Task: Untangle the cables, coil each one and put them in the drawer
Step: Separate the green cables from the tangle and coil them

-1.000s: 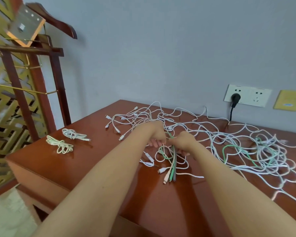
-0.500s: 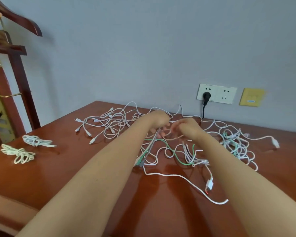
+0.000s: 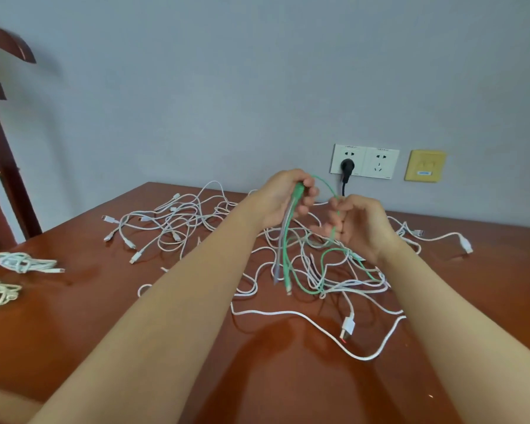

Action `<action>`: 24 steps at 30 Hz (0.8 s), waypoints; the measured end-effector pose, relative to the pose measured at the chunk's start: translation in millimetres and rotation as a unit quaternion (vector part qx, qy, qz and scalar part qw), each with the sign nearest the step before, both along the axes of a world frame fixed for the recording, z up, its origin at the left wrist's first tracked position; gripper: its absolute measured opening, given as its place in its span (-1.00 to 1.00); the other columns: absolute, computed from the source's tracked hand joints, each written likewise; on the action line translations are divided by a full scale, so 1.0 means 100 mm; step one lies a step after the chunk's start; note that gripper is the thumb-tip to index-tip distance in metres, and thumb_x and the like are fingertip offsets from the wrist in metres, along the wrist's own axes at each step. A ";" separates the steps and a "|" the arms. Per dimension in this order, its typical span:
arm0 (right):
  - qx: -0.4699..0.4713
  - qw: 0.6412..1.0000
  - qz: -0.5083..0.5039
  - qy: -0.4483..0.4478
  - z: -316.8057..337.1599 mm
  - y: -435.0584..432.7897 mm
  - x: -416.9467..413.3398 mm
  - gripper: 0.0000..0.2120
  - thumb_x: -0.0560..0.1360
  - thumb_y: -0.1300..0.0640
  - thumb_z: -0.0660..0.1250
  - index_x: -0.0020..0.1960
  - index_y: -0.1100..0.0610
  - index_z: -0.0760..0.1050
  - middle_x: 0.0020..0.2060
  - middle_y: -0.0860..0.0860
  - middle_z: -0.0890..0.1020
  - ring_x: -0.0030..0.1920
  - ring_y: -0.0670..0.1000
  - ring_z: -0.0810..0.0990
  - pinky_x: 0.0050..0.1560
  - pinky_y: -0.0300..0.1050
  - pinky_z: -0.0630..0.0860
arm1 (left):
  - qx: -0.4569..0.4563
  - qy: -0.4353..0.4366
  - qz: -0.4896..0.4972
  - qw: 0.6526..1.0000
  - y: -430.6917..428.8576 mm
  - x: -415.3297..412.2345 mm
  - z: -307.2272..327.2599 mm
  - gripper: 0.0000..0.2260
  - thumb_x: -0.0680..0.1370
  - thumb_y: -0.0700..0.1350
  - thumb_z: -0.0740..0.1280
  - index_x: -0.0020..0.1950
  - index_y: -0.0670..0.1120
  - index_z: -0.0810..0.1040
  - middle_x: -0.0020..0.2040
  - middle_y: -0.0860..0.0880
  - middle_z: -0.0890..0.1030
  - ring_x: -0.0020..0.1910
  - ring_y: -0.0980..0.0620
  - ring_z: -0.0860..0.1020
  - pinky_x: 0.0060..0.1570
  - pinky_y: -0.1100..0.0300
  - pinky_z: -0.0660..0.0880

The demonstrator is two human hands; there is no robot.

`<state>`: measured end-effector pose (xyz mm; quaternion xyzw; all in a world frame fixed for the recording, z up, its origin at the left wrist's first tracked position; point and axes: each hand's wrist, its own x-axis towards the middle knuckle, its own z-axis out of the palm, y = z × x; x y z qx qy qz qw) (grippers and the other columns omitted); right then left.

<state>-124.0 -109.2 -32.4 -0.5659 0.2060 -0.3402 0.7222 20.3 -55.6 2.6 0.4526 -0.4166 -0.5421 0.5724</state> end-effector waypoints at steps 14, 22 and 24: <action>-0.338 0.905 -0.200 0.166 -0.69 0.16 0.17 -0.70 0.55 0.25 0.21 -0.36 0.13 0.45 -0.58 -0.11 0.38 -0.53 -0.15 0.29 -0.42 -0.25 0.21 | -0.052 0.207 0.049 0.976 -0.12 -0.19 -0.59 -0.69 0.66 0.03 -0.02 -0.14 -0.06 0.41 -0.31 -0.03 0.67 -0.38 0.08 0.63 -0.17 0.19 0.44; -0.486 0.804 -0.171 0.296 -0.72 0.26 0.17 -0.59 0.48 0.05 0.30 -0.51 0.03 0.30 -0.63 -0.08 0.38 -0.51 -0.08 0.31 -0.37 -0.13 0.25 | -0.037 0.282 0.114 0.952 -0.04 -0.12 -0.87 -0.67 0.66 0.05 -0.03 -0.25 -0.05 0.24 -0.60 0.07 0.26 -0.73 0.20 0.13 -0.71 0.39 0.13; -0.502 0.788 -0.190 0.301 -0.72 0.29 0.17 -0.56 0.43 -0.01 0.31 -0.54 0.10 0.27 -0.63 -0.04 0.36 -0.51 -0.06 0.29 -0.37 -0.13 0.22 | -0.038 0.279 0.114 0.953 -0.03 -0.08 -0.86 -0.67 0.66 0.05 -0.03 -0.25 -0.05 0.24 -0.60 0.07 0.24 -0.72 0.20 0.12 -0.74 0.40 0.06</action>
